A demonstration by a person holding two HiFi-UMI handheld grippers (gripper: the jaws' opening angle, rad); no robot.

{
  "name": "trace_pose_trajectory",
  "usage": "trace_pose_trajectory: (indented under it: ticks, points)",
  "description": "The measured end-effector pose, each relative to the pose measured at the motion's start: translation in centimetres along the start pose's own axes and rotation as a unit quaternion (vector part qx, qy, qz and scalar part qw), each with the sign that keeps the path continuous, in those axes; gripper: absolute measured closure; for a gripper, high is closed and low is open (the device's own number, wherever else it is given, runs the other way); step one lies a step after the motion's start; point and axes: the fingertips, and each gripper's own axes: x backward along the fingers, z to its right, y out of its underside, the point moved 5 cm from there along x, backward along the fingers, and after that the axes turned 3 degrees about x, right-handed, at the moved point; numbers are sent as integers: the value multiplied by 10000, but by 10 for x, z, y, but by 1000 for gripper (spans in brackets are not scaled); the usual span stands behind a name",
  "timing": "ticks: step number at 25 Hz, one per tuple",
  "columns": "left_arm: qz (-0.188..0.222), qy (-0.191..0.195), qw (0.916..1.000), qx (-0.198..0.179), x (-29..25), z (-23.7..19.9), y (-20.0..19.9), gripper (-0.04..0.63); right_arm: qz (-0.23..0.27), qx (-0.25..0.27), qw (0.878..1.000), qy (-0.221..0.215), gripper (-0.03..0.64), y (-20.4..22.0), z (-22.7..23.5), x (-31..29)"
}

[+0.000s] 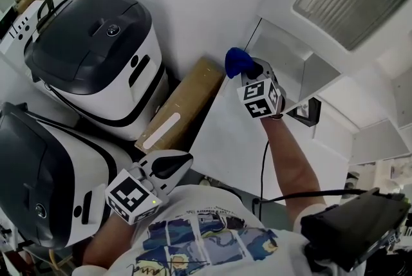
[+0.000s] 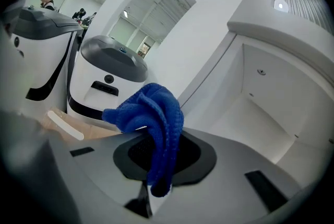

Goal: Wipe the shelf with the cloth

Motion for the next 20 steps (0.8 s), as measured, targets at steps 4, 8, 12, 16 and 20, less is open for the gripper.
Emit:
trace_pose_trajectory:
  ticks: [4,8,12,16,20]
  points:
    - [9,-86,10000,2,5,-1,1,583,-185,-80,9997,-106,551,14,-12,-10]
    - [7,-138,9999,-2,8,-2,2,584,-390,-209,9988,-217,551,25,-24,-18]
    - [-24,-158,9999,-15,8,-2,1,584,-457,-374,9979,-251,551,30,-30,-22]
    - [-58,-134,9999,-42,7,-1,1,584,-451,-481,9974,-303,551,30,-37,-24]
    - [-93,-69,9999,-85,3,1,1,584,-406,-647,9964,-357,551,33,-39,-23]
